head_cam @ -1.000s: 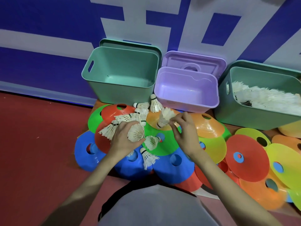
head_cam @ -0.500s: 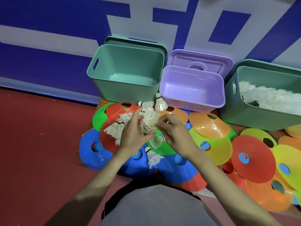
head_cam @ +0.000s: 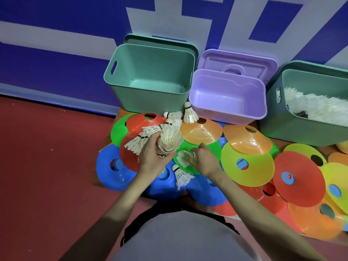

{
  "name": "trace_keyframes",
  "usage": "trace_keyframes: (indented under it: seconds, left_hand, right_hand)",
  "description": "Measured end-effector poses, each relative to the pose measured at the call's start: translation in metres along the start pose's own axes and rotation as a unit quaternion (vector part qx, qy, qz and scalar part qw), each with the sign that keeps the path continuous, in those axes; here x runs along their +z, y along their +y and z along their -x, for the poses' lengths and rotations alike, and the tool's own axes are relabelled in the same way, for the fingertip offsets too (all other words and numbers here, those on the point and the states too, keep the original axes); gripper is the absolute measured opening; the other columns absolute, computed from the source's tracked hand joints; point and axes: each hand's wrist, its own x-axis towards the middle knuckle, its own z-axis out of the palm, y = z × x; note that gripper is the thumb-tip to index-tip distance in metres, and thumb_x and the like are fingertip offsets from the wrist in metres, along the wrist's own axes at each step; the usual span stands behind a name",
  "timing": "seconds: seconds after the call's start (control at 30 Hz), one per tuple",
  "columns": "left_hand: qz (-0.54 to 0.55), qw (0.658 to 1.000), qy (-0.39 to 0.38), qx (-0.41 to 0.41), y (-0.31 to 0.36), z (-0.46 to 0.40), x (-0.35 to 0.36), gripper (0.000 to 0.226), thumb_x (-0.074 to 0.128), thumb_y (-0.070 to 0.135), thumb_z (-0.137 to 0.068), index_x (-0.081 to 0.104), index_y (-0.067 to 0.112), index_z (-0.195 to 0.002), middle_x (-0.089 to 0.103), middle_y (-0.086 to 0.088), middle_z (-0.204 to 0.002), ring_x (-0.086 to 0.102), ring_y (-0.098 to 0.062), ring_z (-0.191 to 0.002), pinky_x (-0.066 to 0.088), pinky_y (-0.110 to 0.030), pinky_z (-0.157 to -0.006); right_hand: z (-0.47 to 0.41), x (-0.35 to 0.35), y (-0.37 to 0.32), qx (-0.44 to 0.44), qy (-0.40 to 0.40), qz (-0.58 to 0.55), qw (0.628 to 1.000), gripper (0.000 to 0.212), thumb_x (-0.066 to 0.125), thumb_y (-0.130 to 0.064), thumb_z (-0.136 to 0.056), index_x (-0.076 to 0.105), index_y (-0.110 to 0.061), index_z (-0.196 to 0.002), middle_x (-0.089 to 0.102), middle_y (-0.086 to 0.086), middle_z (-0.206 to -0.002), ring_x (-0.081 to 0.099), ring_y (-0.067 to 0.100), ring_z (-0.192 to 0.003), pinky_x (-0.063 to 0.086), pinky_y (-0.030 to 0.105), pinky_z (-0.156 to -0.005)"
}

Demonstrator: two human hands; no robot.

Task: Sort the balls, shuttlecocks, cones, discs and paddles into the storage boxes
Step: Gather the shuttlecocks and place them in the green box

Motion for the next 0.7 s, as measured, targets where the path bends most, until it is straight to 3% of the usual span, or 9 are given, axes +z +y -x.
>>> trace_keyframes:
  seconds: [0.07, 0.17, 0.3, 0.43, 0.5, 0.57, 0.7]
  left_hand:
    - [-0.001, 1.000, -0.002, -0.006, -0.004, 0.001, -0.001, 0.066, 0.085, 0.028, -0.067, 0.053, 0.021, -0.124, 0.063, 0.006, -0.114, 0.061, -0.016, -0.101, 0.052, -0.043, -0.084]
    - [-0.007, 1.000, -0.007, -0.007, -0.009, 0.000, -0.001, 0.067, 0.085, 0.026, -0.067, 0.052, 0.021, -0.125, 0.062, 0.006, -0.118, 0.059, -0.018, -0.106, 0.051, -0.045, -0.087]
    - [-0.016, 1.000, 0.003, 0.020, -0.007, -0.005, -0.003, 0.067, 0.085, 0.019, -0.069, 0.053, 0.017, -0.127, 0.060, 0.004, -0.123, 0.056, -0.018, -0.112, 0.050, -0.045, -0.090]
    - [-0.027, 0.999, -0.001, 0.036, -0.002, -0.011, -0.002, 0.067, 0.084, 0.015, -0.071, 0.052, 0.017, -0.130, 0.058, 0.001, -0.128, 0.052, -0.020, -0.118, 0.047, -0.042, -0.096]
    - [-0.030, 0.999, -0.009, 0.041, 0.000, -0.012, 0.000, 0.068, 0.084, 0.015, -0.071, 0.052, 0.016, -0.131, 0.057, 0.000, -0.130, 0.050, -0.020, -0.121, 0.044, -0.035, -0.099]
    - [-0.029, 0.998, -0.012, 0.050, 0.003, -0.013, 0.001, 0.068, 0.083, 0.014, -0.071, 0.052, 0.015, -0.132, 0.057, 0.000, -0.131, 0.050, -0.020, -0.122, 0.040, -0.028, -0.100]
    - [-0.007, 0.997, -0.023, 0.067, 0.007, -0.014, 0.001, 0.064, 0.083, 0.023, -0.071, 0.054, 0.022, -0.128, 0.061, 0.005, -0.125, 0.057, -0.019, -0.115, 0.049, -0.041, -0.093]
  right_hand:
    - [-0.003, 0.004, 0.001, 0.016, 0.010, -0.013, 1.000, 0.025, 0.058, -0.029, -0.091, 0.061, -0.007, -0.080, 0.050, 0.008, -0.079, 0.055, 0.031, -0.074, 0.037, 0.031, -0.059]
    - [-0.004, 0.000, 0.008, 0.051, 0.050, -0.045, 0.996, 0.036, 0.051, -0.008, -0.086, 0.036, -0.010, -0.053, 0.039, 0.009, -0.056, 0.038, 0.028, -0.056, 0.026, 0.030, -0.048]
    - [0.006, -0.032, 0.009, 0.056, 0.182, -0.154, 0.970, 0.022, 0.051, -0.007, -0.088, 0.055, -0.007, -0.066, 0.056, 0.009, -0.062, 0.048, 0.023, -0.054, 0.033, 0.030, -0.048]
    - [0.024, -0.084, -0.016, 0.005, 0.315, -0.358, 0.879, 0.018, 0.053, -0.013, -0.095, 0.062, -0.008, -0.080, 0.056, 0.013, -0.064, 0.041, 0.013, -0.058, 0.033, 0.027, -0.053]
    - [0.029, -0.100, -0.026, -0.030, 0.310, -0.413, 0.856, 0.018, 0.054, -0.012, -0.094, 0.065, -0.005, -0.082, 0.055, 0.021, -0.067, 0.042, 0.014, -0.061, 0.034, 0.029, -0.054]
    - [0.028, -0.104, -0.032, -0.050, 0.277, -0.432, 0.857, 0.017, 0.056, -0.009, -0.093, 0.066, -0.003, -0.081, 0.052, 0.018, -0.063, 0.042, 0.013, -0.061, 0.033, 0.026, -0.054]
    - [0.022, -0.085, -0.040, -0.050, 0.217, -0.385, 0.896, 0.017, 0.057, -0.006, -0.090, 0.067, 0.001, -0.077, 0.051, 0.010, -0.059, 0.040, 0.009, -0.057, 0.035, 0.028, -0.055]
